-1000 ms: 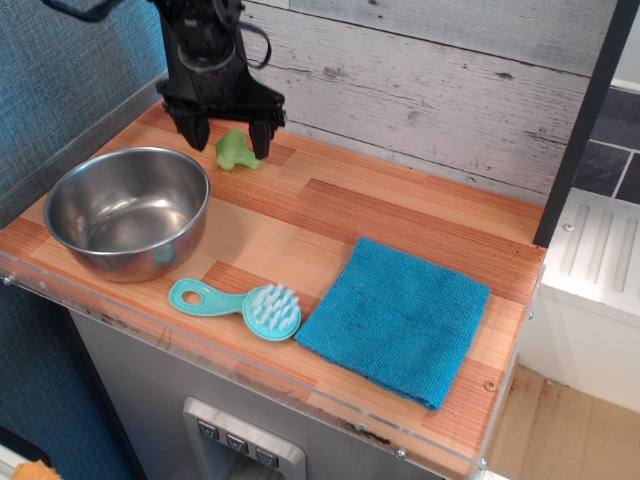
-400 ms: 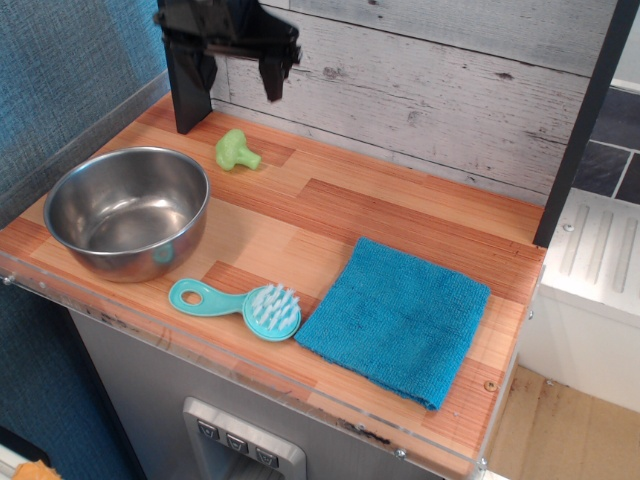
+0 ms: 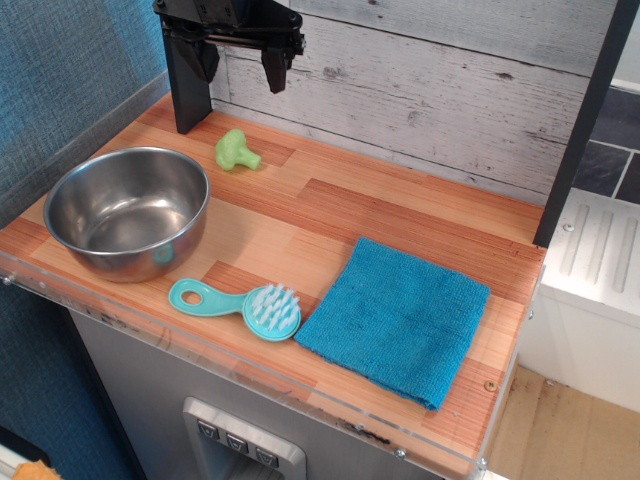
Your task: Place the cauliflower on the far edge of the table
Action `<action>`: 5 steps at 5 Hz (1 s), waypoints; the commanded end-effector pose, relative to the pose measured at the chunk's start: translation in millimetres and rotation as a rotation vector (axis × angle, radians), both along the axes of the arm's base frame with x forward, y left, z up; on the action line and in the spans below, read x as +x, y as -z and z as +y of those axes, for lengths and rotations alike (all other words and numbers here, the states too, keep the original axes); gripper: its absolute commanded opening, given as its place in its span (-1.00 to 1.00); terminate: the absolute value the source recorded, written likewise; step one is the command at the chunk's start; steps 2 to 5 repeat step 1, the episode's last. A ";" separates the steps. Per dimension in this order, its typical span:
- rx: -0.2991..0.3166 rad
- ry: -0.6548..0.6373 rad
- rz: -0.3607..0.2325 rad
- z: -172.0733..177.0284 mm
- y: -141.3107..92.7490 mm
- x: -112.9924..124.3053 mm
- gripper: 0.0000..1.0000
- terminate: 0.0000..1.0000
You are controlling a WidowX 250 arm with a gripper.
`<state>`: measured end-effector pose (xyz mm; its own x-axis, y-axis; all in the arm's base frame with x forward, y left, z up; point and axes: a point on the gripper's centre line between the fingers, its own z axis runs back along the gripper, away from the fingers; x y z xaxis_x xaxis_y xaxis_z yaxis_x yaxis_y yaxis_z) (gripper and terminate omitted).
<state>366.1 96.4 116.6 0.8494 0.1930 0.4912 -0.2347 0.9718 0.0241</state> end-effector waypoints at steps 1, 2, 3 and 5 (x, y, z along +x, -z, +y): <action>0.017 -0.001 -0.051 2.3 -17.7 -4.1 1.00 1.00; 0.017 -0.001 -0.051 2.3 -17.7 -4.1 1.00 1.00; 0.017 -0.001 -0.051 2.3 -17.7 -4.1 1.00 1.00; 0.017 -0.001 -0.051 2.3 -17.7 -4.1 1.00 1.00</action>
